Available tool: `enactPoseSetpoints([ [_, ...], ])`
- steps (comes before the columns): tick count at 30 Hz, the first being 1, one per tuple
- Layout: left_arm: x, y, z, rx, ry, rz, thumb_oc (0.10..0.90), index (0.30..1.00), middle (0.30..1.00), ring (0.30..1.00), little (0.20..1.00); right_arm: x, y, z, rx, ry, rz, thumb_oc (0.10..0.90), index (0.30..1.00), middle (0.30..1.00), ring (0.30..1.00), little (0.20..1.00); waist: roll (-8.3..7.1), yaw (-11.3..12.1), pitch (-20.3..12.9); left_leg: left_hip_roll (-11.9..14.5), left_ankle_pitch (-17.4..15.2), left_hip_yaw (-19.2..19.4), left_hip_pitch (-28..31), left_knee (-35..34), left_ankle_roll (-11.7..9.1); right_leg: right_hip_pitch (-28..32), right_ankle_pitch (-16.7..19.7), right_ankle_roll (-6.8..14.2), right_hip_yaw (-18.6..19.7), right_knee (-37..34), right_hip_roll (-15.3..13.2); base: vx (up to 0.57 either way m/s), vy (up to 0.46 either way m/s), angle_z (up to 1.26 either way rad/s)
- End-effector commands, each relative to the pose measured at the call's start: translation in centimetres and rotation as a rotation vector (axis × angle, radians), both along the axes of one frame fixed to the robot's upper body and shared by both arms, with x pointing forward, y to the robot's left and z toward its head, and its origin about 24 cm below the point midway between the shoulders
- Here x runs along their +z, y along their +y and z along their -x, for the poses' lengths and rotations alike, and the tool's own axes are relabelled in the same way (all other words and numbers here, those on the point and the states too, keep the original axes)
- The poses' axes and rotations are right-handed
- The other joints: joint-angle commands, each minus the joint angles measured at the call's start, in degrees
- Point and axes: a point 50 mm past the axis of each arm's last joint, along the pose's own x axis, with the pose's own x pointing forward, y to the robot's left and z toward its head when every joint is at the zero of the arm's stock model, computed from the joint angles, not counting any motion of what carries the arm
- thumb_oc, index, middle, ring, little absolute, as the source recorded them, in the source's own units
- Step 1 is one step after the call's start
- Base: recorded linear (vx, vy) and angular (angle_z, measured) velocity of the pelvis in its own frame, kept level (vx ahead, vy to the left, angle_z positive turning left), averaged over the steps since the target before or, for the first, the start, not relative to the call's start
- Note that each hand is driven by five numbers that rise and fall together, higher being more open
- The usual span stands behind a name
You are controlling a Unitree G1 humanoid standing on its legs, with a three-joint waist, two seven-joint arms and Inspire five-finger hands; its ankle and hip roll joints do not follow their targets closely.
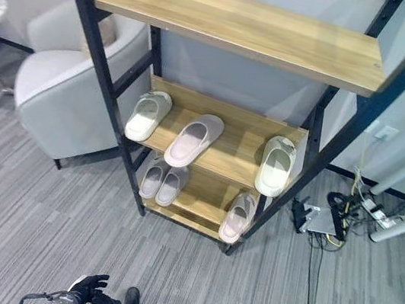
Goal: Arrange the slippers neatly on the shoe rack.
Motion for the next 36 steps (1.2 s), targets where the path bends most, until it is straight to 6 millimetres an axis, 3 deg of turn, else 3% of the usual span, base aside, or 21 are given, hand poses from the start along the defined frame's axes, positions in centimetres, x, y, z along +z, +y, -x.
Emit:
enactPoseSetpoints([
  [1, 0.2, 0.2, -0.3, 0.007, -0.038, -0.005, 0.800, 0.900, 0.900, 0.900, 0.900, 1.3, -1.1, -3.3, 0.043, -0.115, 0.038, 0.800, 0.900, 0.900, 0.900, 0.900, 0.17, 0.6, -0.2, 1.1, -6.4, -4.4, -4.2, 8.8, -2.1, -3.1, 1.4, 3.5, -3.9, 10.9, 0.9, 0.10, 0.075, -0.60],
  [2, 0.3, 0.3, -0.4, 0.021, -0.046, -0.003, 0.800, 0.900, 0.900, 0.900, 0.900, 1.5, -1.0, -4.1, 0.054, -0.141, 0.037, 0.800, 0.900, 0.900, 0.900, 0.900, 0.72, 0.4, 0.0, 0.8, -7.4, -3.5, -2.3, 7.9, -1.6, -5.7, 2.5, 4.0, -7.8, 12.0, -0.8, 0.14, 0.053, -0.39],
  [5, 0.3, 0.5, -0.3, 0.040, -0.048, 0.000, 0.800, 0.900, 0.900, 0.900, 0.900, 1.6, -1.1, -4.3, 0.063, -0.147, 0.048, 0.800, 0.900, 0.900, 0.900, 0.900, 1.00, -0.2, -0.3, 0.3, -8.8, -2.5, 0.9, 6.0, -1.5, -8.4, 3.3, 2.7, -13.7, 7.1, -1.3, 0.19, 0.000, -0.46],
  [9, 0.1, 0.5, 0.1, 0.027, -0.028, 0.002, 0.800, 0.900, 0.900, 0.900, 0.900, 1.5, -1.5, -3.6, 0.055, -0.124, 0.054, 0.800, 0.900, 0.900, 0.900, 0.900, 1.04, -1.7, -0.7, -0.7, -10.8, -2.6, 4.6, 4.7, -1.7, -10.5, 5.8, 2.4, -18.9, 0.8, -1.4, 0.20, -0.064, -0.34],
  [11, 0.1, 0.5, 0.1, 0.026, -0.027, 0.002, 0.800, 0.900, 0.900, 0.900, 0.900, 1.5, -1.5, -3.6, 0.055, -0.124, 0.054, 0.800, 0.900, 0.900, 0.900, 0.900, 1.07, -1.7, -0.6, -0.7, -10.8, -2.6, 4.7, 4.7, -1.7, -10.3, 5.9, 2.4, -19.0, 0.7, -1.4, 0.09, -0.049, 0.11],
  [14, -0.1, -0.2, 0.4, -0.012, -0.012, 0.013, 0.800, 0.900, 0.900, 0.900, 0.900, 1.1, -2.0, -1.8, 0.026, -0.076, 0.066, 0.800, 0.900, 0.900, 0.900, 0.900, 0.69, -1.9, -1.0, -0.4, -12.3, -2.1, 4.1, 9.9, -3.7, -6.3, 5.0, 0.9, -18.8, -2.4, -0.6, 0.10, -0.097, 0.05],
  [16, 0.1, -0.7, -0.3, -0.021, -0.033, 0.023, 0.800, 0.900, 0.900, 0.900, 0.900, 1.2, -2.6, -1.6, 0.010, -0.065, 0.086, 0.800, 0.900, 0.900, 0.900, 0.900, 0.09, -1.4, -0.3, 1.0, -10.2, -2.1, 0.9, 18.1, -5.7, -3.6, 4.6, -0.2, -19.0, -3.9, -0.5, 0.04, -0.065, 0.05],
  [19, 0.1, -0.9, -0.4, -0.013, -0.042, 0.028, 0.800, 0.900, 0.900, 0.900, 0.900, 1.3, -2.7, -1.7, 0.013, -0.071, 0.088, 0.800, 0.900, 0.900, 0.900, 0.900, 0.12, -0.8, -0.2, 1.3, -9.7, -3.5, -0.5, 18.5, -5.9, -2.2, 4.2, -0.5, -18.4, -5.2, 0.1, 0.08, 0.013, -0.11],
  [22, 0.0, -1.1, -0.3, -0.013, -0.043, 0.032, 0.800, 0.900, 0.900, 0.900, 0.900, 1.3, -2.7, -1.7, 0.015, -0.074, 0.089, 0.800, 0.900, 0.900, 0.900, 0.900, -0.07, -0.4, -0.4, 2.2, -10.0, -3.4, -1.1, 15.6, -5.8, -0.7, 3.8, -0.1, -18.0, -6.5, 0.1, 0.12, 0.045, -0.26],
  [24, 0.0, -1.2, -0.3, -0.027, -0.040, 0.029, 0.800, 0.900, 0.900, 0.900, 0.900, 1.3, -2.8, -1.6, 0.014, -0.072, 0.094, 0.800, 0.900, 0.900, 0.900, 0.900, 0.42, 0.2, -0.4, 4.4, -6.6, -3.4, -2.0, 10.1, -6.4, 0.8, 3.2, 0.5, -17.1, -7.5, 0.5, 0.18, 0.113, -0.04],
  [27, 0.0, -1.4, -0.3, -0.029, -0.042, 0.032, 0.800, 0.900, 0.900, 0.900, 0.900, 1.2, -2.6, -1.6, 0.016, -0.073, 0.094, 0.800, 0.900, 0.900, 0.900, 0.900, 0.84, 0.8, 0.2, 5.6, -3.8, -4.2, -3.6, 7.9, -7.1, 2.5, 2.2, 0.5, -15.8, -7.7, 0.8, 0.15, 0.099, -0.13],
  [32, -0.2, -1.2, 0.4, -0.012, -0.019, 0.028, 0.800, 0.900, 0.900, 0.900, 0.900, 0.9, -2.2, -1.0, 0.036, -0.041, 0.091, 0.800, 0.900, 0.900, 0.900, 0.900, 0.99, 1.4, -0.6, 4.4, -5.0, -5.0, -2.4, 7.4, -6.6, 3.9, 1.6, 1.1, -14.1, -7.8, -0.4, 0.13, 0.125, -0.35],
  [36, 0.2, -0.4, -0.5, -0.012, -0.055, 0.006, 0.800, 0.900, 0.900, 0.900, 0.900, 1.0, -1.6, -2.1, 0.062, -0.067, 0.074, 0.800, 0.900, 0.900, 0.900, 0.900, 0.75, 2.2, -1.1, 2.4, -6.3, -3.3, -1.4, 6.1, -4.6, 1.4, 1.9, 3.1, -13.1, -3.3, -2.9, 0.08, 0.160, -0.20],
])
